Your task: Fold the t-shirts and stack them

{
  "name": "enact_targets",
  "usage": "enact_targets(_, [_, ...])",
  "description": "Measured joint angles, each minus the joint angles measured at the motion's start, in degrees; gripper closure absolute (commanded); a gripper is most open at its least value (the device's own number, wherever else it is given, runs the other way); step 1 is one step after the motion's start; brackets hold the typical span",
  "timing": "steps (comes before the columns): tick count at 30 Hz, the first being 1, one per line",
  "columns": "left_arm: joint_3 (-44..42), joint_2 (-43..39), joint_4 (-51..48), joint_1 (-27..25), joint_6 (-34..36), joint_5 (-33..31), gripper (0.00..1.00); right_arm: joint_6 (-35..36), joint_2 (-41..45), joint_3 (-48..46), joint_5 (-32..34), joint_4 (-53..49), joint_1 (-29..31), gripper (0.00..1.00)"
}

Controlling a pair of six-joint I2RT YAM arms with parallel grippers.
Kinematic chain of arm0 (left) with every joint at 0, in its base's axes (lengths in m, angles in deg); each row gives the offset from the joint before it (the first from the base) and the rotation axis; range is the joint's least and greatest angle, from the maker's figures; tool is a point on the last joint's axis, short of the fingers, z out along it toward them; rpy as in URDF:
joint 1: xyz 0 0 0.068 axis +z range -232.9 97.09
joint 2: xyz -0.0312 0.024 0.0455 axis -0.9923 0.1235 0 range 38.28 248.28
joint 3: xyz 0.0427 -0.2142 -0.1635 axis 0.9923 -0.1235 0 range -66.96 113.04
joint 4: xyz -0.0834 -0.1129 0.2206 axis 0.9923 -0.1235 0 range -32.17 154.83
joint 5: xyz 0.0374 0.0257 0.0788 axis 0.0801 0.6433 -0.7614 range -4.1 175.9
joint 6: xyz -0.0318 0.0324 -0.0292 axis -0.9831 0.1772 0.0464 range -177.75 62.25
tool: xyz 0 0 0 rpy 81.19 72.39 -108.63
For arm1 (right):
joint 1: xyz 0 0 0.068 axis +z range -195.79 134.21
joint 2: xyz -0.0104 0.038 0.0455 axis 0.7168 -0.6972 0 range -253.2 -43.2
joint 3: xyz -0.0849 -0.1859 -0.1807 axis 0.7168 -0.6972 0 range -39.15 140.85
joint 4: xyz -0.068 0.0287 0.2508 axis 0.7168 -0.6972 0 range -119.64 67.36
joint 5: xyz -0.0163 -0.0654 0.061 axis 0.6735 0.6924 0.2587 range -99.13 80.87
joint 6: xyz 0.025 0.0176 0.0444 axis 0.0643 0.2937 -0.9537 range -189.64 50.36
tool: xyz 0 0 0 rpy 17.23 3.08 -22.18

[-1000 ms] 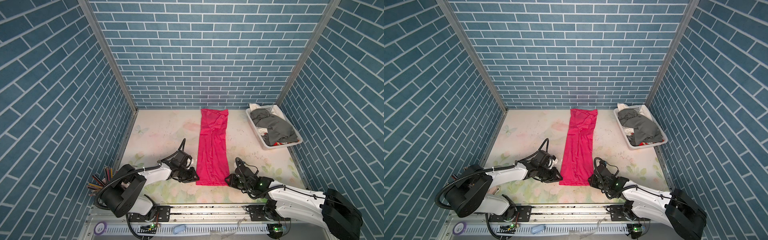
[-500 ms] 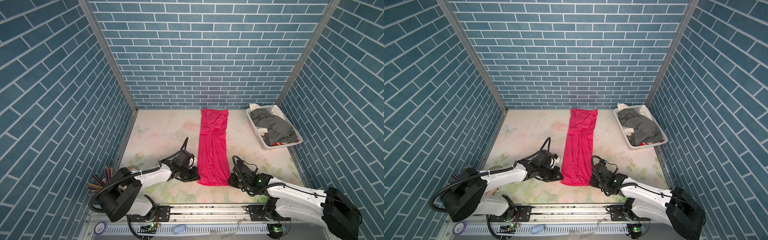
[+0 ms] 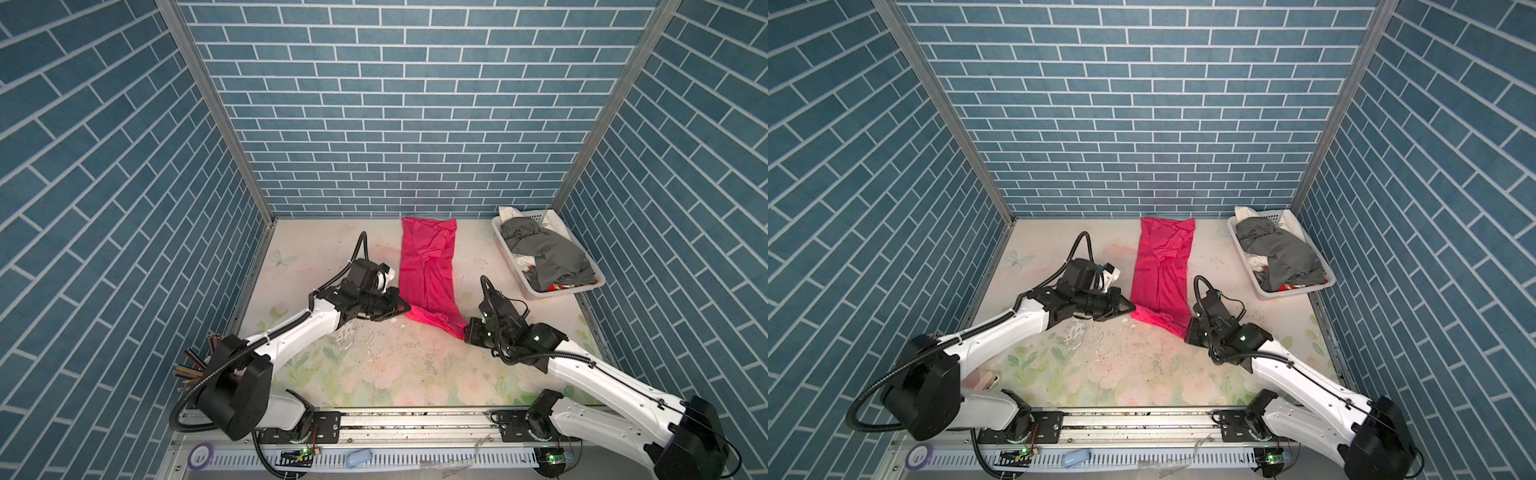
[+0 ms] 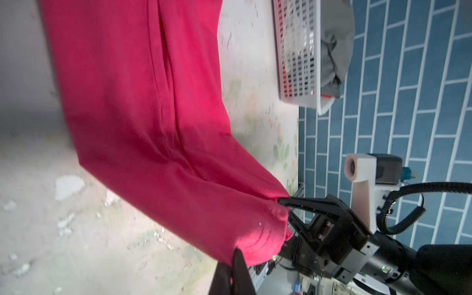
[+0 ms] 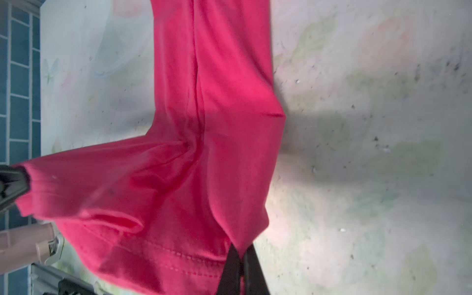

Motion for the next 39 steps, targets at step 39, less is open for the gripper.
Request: enact_targets(39, [41.7, 45.8, -3.5, 11.4, 5.4, 3.0, 1.00, 20.7, -55.0, 43.4, -21.3, 4.8, -22.3, 1.00])
